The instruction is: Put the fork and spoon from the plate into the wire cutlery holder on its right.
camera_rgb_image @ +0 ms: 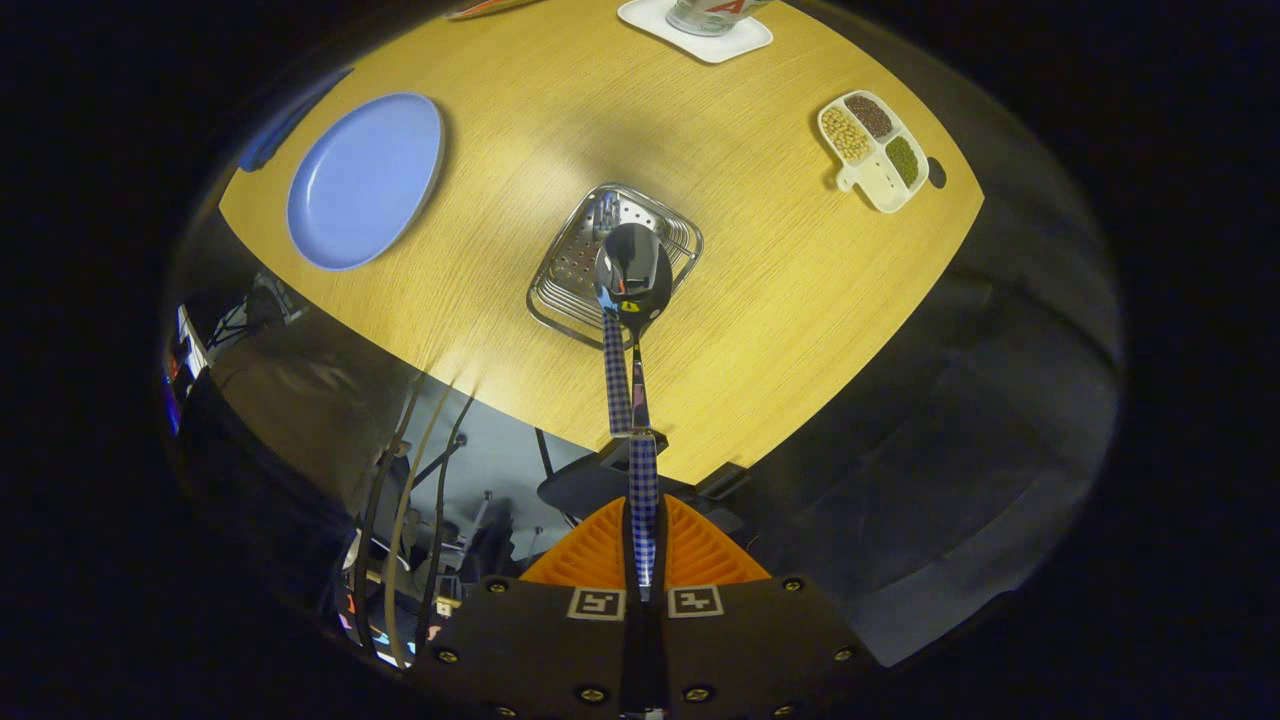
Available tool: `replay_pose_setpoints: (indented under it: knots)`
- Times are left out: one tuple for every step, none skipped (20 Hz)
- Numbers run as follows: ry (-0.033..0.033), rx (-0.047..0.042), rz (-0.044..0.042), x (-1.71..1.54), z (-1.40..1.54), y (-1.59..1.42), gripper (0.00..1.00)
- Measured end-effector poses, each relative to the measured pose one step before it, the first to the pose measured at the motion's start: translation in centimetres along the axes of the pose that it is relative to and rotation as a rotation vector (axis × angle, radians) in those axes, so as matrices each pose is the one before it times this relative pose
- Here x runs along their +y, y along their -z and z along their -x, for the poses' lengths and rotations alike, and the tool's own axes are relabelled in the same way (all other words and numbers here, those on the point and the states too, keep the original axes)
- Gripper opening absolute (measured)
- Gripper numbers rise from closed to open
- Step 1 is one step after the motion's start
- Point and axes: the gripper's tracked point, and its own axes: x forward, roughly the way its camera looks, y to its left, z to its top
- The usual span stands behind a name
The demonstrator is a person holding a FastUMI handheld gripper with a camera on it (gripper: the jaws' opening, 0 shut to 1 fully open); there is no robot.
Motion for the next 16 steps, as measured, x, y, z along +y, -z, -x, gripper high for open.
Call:
replay_pose_setpoints:
  knots:
    - [0.00895,0.01272,0.01127,-0.242,-0.194,-0.281,0.01]
    - [0.00164,0.01325,0.01199,-0.177,-0.263,-0.312,0.01]
    - [0.00102,0.01236,0.00697,-0.106,-0.259,-0.303,0.01]
    - [0.0074,0.01333,0.00813,-0.259,-0.244,-0.301,0.01]
    - [0.01145,0.01392,0.00861,-0.379,-0.289,-0.353,0.01]
    - [0.00423,0.00998,0.01271,-0.22,-0.283,-0.252,0.01]
    - [0.00201,0.01133,0.01004,-0.104,-0.27,-0.307,0.01]
    - [0.00376,0.00917,0.00714,0.008,-0.181,-0.164,0.01]
    - [0.0054,0.01012,0.00897,-0.068,-0.053,-0.341,0.01]
    - [0.00271,0.01085,0.00903,0.001,-0.147,-0.197,0.01]
    - [0.00343,0.00808,0.0094,0.035,0.004,-0.28,0.01]
    - [0.00597,0.00695,0.00686,0.013,-0.002,-0.316,0.01]
    - [0.00443,0.00262,0.00851,-0.065,0.036,-0.364,0.01]
    - [-0.00142,0.00217,0.00765,0.1,-0.114,-0.389,0.01]
    - [-0.00242,0.00332,0.00395,0.114,-0.056,-0.249,0.01]
    - [0.00031,0.00174,0.0054,0.024,-0.038,-0.321,0.01]
